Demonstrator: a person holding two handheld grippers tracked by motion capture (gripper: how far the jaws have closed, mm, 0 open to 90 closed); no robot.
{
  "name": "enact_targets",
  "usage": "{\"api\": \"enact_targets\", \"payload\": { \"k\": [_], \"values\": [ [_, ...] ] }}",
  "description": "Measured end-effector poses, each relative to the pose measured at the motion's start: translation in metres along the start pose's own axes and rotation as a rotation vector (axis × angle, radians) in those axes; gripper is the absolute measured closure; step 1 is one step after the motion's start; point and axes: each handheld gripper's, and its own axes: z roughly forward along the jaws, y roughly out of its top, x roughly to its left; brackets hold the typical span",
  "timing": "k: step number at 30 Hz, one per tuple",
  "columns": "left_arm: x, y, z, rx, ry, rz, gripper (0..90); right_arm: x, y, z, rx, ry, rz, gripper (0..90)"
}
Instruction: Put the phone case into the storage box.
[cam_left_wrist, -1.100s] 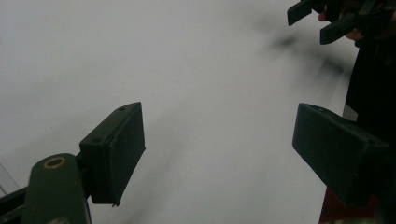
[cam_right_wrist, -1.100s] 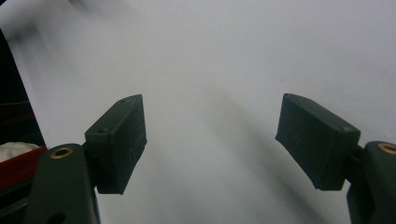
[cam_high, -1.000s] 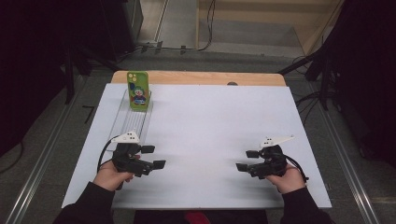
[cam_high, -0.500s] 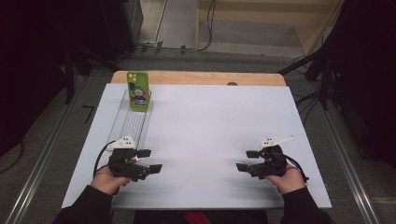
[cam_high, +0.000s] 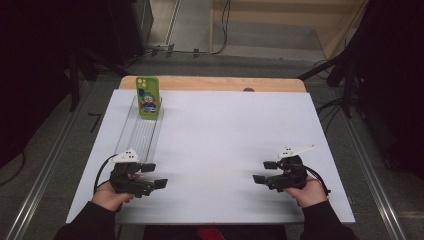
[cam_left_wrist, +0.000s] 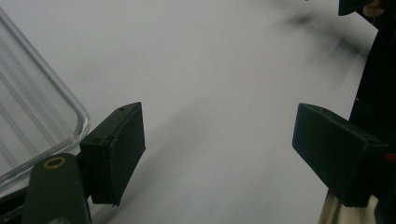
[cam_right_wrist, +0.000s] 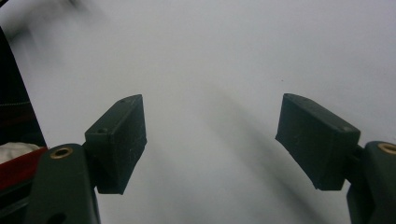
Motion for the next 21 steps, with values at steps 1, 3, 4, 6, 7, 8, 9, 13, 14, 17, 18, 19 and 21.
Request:
{"api": "enact_targets", "payload": {
  "k": [1, 3, 4, 6, 7, 8, 9, 13, 14, 17, 18, 19, 21],
  "values": [
    [0.0002, -0.0007, -0.0002, -0.001, 0.005, -0.001, 17.6, 0.0002, 0.0000, 0.0001, 0.001, 0.001, 0.001, 22.3],
    [0.0007, -0.0016, -0.0004, 0.000, 0.007, -0.001, 17.6, 0.0003, 0.0000, 0.0002, 0.004, 0.000, 0.002, 22.3],
    [0.0009, -0.0018, -0.0003, 0.000, 0.008, -0.002, 17.6, 0.0003, 0.0000, 0.0003, 0.004, 0.000, 0.003, 22.3],
    [0.0010, -0.0021, -0.0002, -0.002, 0.005, -0.004, 17.6, 0.0004, -0.0001, 0.0005, 0.005, -0.001, 0.003, 22.3],
    [0.0010, -0.0021, -0.0003, -0.001, 0.004, -0.002, 17.6, 0.0005, -0.0001, 0.0006, 0.004, 0.000, 0.002, 22.3],
    [0.0008, -0.0021, -0.0002, -0.003, 0.004, -0.001, 17.6, 0.0005, -0.0001, 0.0006, 0.004, 0.000, 0.002, 22.3],
    [0.0006, -0.0021, -0.0002, -0.003, 0.004, -0.001, 17.6, 0.0004, -0.0002, 0.0006, 0.005, 0.000, 0.001, 22.3],
    [0.0009, -0.0021, -0.0002, -0.003, 0.003, -0.002, 17.6, 0.0003, -0.0003, 0.0008, 0.006, 0.000, -0.002, 22.3],
    [0.0010, -0.0022, -0.0002, -0.002, 0.003, -0.001, 17.6, 0.0003, -0.0004, 0.0008, 0.006, 0.000, -0.002, 22.3],
    [0.0010, -0.0022, -0.0002, -0.002, 0.002, 0.000, 17.6, 0.0004, -0.0004, 0.0010, 0.007, 0.001, -0.002, 22.3],
    [0.0011, -0.0023, -0.0002, -0.003, 0.001, -0.001, 17.6, 0.0005, -0.0004, 0.0011, 0.008, 0.001, -0.002, 22.3],
    [0.0012, -0.0023, -0.0002, -0.002, 0.001, -0.002, 17.6, 0.0005, -0.0004, 0.0011, 0.008, 0.002, -0.002, 22.3],
    [0.0015, -0.0024, -0.0003, -0.002, 0.001, -0.001, 17.6, 0.0006, -0.0005, 0.0013, 0.009, 0.002, -0.002, 22.4]
  ]
}}
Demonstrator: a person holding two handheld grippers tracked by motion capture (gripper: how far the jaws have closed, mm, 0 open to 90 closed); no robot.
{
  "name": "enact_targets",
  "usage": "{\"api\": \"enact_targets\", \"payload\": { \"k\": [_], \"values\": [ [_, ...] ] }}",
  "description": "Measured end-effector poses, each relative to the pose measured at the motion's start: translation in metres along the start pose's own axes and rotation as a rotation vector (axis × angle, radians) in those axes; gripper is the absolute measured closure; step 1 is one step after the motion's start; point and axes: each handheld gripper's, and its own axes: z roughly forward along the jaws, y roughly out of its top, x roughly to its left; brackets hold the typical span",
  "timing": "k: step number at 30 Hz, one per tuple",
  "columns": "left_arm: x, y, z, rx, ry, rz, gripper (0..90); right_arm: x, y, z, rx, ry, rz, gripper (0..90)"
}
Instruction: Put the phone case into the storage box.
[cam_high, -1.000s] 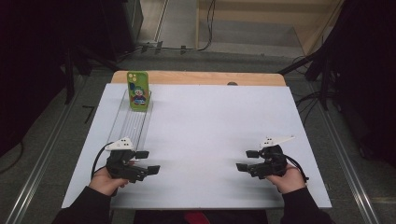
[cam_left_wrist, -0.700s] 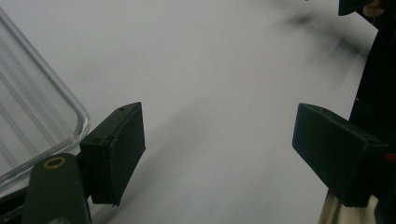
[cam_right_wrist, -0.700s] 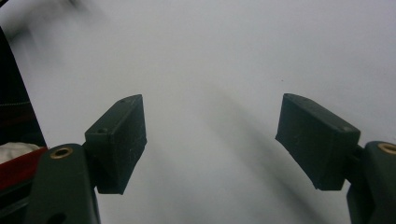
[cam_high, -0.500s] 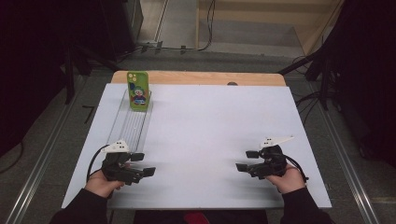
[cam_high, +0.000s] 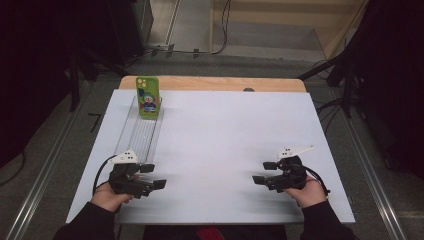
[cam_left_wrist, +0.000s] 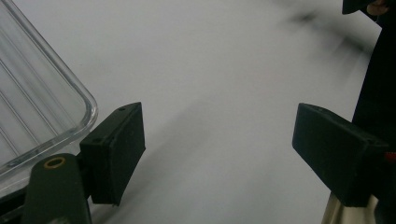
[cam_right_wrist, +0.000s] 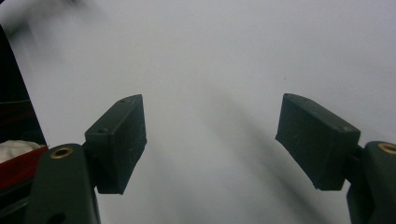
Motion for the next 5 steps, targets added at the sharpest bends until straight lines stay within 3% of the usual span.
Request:
{"api": "enact_targets", "payload": {
  "k": [5],
  "values": [
    [-0.0002, 0.0002, 0.0002, 0.010, -0.015, -0.008, 17.9, 0.0000, -0.0003, 0.0004, 0.001, 0.003, 0.000, 22.3]
  ]
}}
